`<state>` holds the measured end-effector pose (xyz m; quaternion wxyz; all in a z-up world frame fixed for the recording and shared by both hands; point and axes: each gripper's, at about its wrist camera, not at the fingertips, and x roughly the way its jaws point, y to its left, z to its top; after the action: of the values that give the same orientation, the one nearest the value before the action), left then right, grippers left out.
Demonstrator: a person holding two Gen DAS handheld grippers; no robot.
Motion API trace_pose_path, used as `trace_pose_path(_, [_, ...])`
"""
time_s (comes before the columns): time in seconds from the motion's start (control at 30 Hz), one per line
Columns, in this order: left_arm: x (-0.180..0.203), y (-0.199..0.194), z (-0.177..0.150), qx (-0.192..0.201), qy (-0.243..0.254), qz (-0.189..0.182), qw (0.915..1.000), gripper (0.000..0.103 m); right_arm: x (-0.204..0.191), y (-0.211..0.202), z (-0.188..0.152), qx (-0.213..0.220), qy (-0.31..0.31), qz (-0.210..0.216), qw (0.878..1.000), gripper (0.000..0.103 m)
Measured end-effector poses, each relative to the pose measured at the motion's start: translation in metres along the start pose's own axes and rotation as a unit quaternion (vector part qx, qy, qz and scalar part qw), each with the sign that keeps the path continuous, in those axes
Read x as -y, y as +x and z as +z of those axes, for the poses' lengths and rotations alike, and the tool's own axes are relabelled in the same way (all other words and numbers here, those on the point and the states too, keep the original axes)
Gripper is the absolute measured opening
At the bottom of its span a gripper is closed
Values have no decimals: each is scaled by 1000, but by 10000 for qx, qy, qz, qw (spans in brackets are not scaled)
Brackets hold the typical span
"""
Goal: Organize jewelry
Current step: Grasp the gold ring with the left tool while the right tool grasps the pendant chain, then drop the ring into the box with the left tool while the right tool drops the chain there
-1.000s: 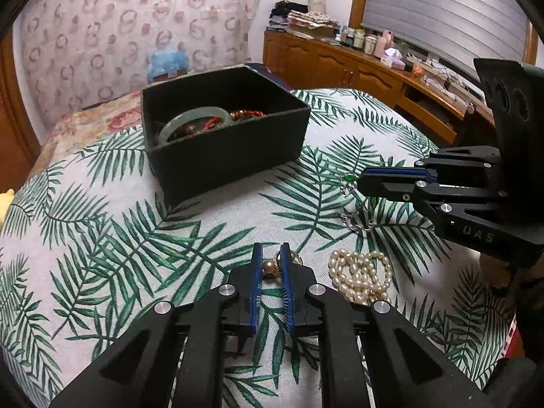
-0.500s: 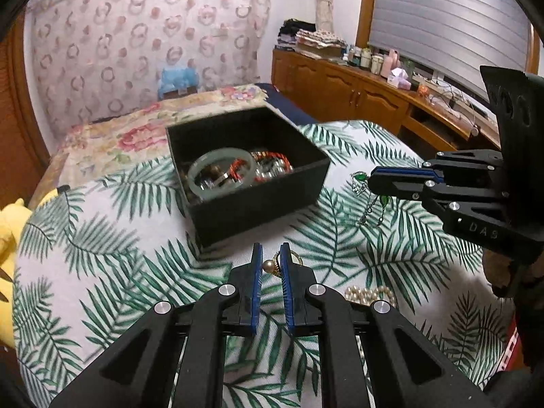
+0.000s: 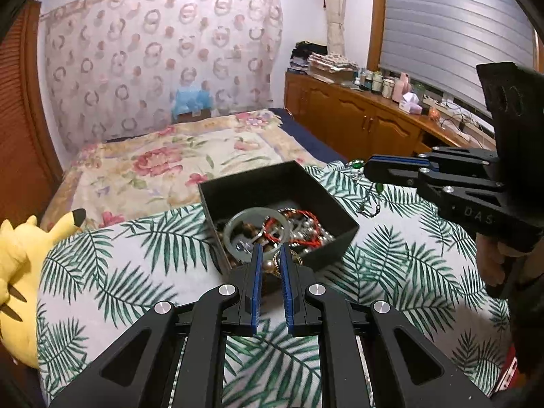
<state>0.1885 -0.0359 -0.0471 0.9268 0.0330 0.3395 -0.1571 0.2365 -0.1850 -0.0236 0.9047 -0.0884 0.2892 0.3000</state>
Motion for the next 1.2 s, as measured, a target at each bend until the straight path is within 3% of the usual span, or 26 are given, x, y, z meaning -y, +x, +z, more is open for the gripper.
trace_pose_path(0.3, [-8, 15, 8, -39, -40, 85, 9999, 9, 4, 34, 0, -102, 191, 218, 9995, 9])
trace_pose_path(0.6, [-11, 32, 16, -96, 61, 152, 9998, 9, 8, 44, -9, -150, 272, 231, 9992, 11])
trace_pose_path(1.2, [-10, 71, 52, -204, 114, 45, 9997, 10, 30, 31, -8, 64, 516, -369, 9980, 11])
